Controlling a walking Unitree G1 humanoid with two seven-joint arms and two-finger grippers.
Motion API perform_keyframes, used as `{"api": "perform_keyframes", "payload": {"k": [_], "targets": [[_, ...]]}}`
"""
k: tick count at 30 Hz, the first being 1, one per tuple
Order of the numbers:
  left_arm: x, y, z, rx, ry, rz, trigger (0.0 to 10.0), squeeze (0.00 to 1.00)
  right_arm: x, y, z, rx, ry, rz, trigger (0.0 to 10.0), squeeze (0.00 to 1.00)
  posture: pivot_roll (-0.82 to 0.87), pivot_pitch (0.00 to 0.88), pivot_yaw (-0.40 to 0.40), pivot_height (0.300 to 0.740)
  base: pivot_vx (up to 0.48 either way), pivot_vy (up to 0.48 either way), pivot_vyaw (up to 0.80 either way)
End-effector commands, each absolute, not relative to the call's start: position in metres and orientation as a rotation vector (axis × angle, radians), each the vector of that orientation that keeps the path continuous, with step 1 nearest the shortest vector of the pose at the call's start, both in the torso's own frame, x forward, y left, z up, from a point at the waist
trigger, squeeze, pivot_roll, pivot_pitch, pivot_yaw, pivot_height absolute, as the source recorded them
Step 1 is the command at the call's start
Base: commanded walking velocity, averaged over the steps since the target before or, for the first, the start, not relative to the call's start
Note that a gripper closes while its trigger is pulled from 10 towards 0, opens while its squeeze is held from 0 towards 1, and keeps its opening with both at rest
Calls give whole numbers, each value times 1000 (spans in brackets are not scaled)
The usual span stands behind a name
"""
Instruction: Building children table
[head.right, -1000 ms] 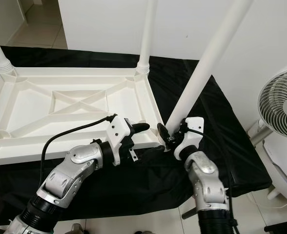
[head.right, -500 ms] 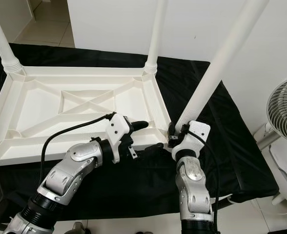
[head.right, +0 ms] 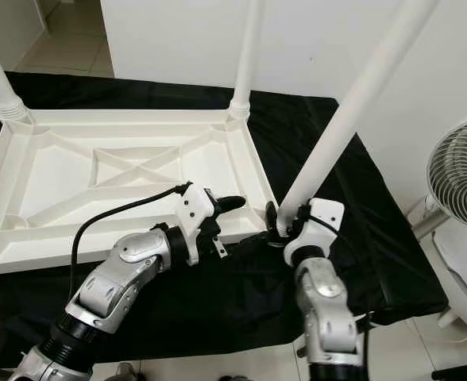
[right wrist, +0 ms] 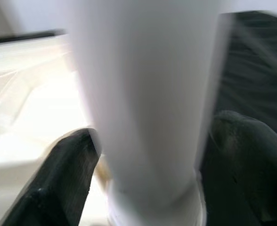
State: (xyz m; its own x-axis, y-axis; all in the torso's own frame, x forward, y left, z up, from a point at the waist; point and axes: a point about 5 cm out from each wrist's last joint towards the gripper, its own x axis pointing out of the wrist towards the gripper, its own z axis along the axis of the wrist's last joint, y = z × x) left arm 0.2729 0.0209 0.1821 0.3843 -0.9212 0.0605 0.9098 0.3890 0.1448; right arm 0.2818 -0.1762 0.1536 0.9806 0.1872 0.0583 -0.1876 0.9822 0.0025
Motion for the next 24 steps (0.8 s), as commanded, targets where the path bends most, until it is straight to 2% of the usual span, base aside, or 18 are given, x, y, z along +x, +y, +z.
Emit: {"api": "perform_keyframes", "payload": {"k": [1, 13, 14, 15, 16, 18, 19, 24], "targets": [[273, 18, 182, 95, -141, -1174, 10000, 0, 283, -178, 152, -31, -39, 346, 10000, 0, 8, 83, -112, 740, 0, 0, 0], [277, 23, 183, 112, -146, -1158, 10000, 0, 297, -183, 149, -158, 9, 593, 10000, 0, 20, 62, -103, 740, 0, 0, 0], [278, 23, 184, 115, -150, -1158, 10000, 0, 298, -183, 146, -163, 29, 639, 8000, 0, 33, 59, -99, 740, 0, 0, 0], [278, 23, 184, 115, -150, -1158, 10000, 0, 298, -183, 146, -163, 29, 639, 8000, 0, 33, 59, -99, 740, 0, 0, 0], [279, 23, 185, 118, -152, -1159, 10000, 0, 299, -184, 142, -167, 40, 662, 3608, 0, 35, 58, -97, 740, 0, 0, 0], [279, 23, 185, 118, -152, -1159, 10000, 0, 299, -184, 142, -167, 40, 662, 3608, 0, 35, 58, -97, 740, 0, 0, 0], [279, 23, 186, 122, -154, -1161, 10000, 0, 299, -186, 139, -158, 54, 675, 0, 0, 35, 58, -97, 740, 0, 0, 0], [277, 26, 184, 127, -146, -1164, 10000, 0, 295, -188, 132, -116, 77, 692, 0, 0, 52, 63, -91, 740, 0, 0, 0]]}}
